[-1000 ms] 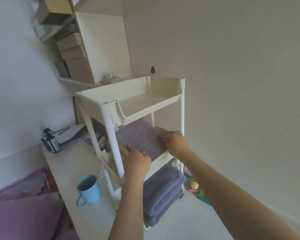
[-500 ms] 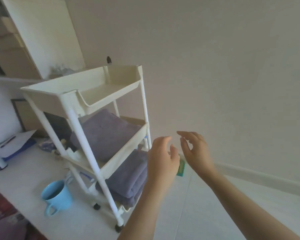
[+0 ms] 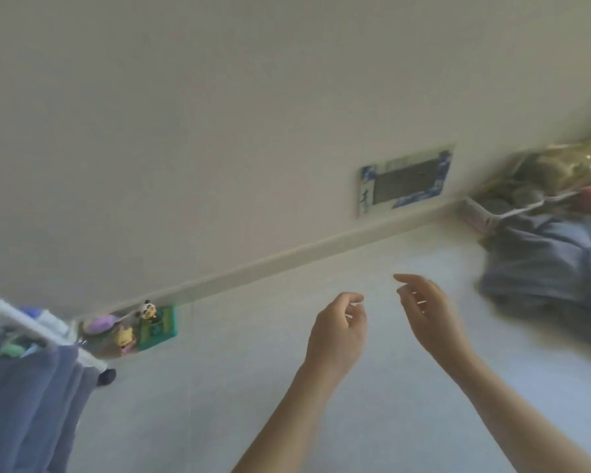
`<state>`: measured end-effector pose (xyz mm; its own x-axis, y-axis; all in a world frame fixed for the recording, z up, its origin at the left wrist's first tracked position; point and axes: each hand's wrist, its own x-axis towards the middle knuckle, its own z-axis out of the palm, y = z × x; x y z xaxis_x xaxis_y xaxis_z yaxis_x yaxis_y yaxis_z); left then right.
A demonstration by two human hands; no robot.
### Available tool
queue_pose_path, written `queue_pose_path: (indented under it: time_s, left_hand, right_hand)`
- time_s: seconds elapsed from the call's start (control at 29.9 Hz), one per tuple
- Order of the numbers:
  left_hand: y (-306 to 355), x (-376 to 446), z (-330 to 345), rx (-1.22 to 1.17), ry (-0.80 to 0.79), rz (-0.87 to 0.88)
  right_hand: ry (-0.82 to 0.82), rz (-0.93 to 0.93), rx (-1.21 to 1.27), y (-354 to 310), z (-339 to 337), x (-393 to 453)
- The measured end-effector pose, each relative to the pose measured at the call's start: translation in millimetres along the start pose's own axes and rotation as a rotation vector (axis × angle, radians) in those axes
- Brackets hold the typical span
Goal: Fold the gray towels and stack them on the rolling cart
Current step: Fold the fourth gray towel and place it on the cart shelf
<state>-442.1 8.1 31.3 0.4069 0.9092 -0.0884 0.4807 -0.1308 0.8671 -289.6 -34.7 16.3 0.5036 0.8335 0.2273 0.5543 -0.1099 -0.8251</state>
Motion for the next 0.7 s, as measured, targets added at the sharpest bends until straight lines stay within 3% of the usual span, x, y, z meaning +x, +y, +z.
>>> queue_pose_path:
  time_s: [0.1, 0.13, 0.2, 0.23, 0.7]
  left_hand:
    - [16.3, 8.4, 46.8, -0.013, -0.113, -0.003]
    - [42.8, 19.7, 103.2, -0.022, -0.191, 0.019]
    - [39.6, 24.0, 107.7, -0.035, -0.198, -0.009]
    - [69.2, 35.4, 166.4, -0.048, -0.261, 0.001]
    - [128.4, 103.9, 355.0, -0.077, -0.351, -0.122]
  right_hand:
    - [0.050, 0.084, -0.014, 43.0, -38.7, -3.4]
    - [0.110, 0.157, -0.042, 80.0, -86.8, -2.4]
    - [0.118, 0.192, -0.035, 89.3, -87.4, -2.8]
    - [0.170, 0.256, -0.051, 128.5, -134.9, 0.9]
    - [0.303, 0.447, -0.096, 254.5, -253.0, 28.2]
